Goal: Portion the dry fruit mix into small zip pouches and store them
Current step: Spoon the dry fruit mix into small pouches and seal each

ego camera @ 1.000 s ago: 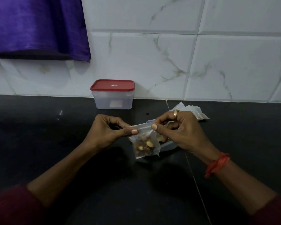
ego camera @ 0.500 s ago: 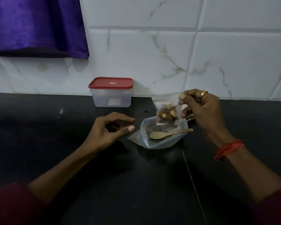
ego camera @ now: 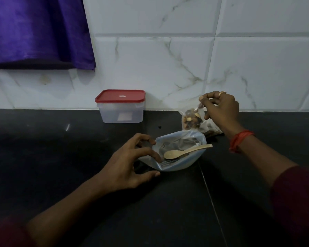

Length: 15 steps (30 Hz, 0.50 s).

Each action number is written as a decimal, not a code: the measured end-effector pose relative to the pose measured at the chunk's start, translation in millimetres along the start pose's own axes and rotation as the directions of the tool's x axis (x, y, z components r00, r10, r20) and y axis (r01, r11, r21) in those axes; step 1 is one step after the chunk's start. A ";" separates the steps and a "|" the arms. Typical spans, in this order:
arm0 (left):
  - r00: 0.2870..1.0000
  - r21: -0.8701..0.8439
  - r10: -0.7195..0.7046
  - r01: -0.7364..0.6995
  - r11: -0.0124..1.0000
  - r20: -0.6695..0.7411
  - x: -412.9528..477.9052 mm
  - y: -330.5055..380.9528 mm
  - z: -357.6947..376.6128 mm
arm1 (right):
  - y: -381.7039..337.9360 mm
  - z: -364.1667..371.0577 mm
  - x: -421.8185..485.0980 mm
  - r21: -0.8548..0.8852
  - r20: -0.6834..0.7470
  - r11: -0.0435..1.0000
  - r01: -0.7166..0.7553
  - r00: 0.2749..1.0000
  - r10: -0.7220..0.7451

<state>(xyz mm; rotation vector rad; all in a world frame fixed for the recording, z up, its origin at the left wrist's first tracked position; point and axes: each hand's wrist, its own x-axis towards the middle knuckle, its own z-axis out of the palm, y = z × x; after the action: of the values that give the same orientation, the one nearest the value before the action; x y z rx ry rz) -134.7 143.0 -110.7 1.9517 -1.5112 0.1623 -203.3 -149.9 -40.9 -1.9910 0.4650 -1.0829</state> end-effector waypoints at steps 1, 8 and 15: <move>1.000 -0.002 0.008 -0.008 1.000 -0.011 0.3 0.0 -0.9 | -0.4 3.0 3.8 0.001 -0.016 1.000 -0.009 1.000 0.009; 0.998 -0.025 0.019 -0.021 0.999 -0.061 0.7 -4.4 -11.0 | 6.1 24.2 21.9 -0.047 -0.006 0.987 -0.156 0.988 0.156; 0.998 -0.062 0.010 -0.014 0.998 -0.064 0.5 -6.7 -14.5 | 29.6 38.4 19.7 -0.363 0.070 0.922 -0.135 0.983 0.172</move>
<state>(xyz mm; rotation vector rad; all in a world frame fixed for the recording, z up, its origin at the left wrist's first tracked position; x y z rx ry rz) -124.3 151.5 -101.9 1.8719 -1.4700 0.1788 -158.9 -162.2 -65.8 -2.2673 0.7974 -0.8380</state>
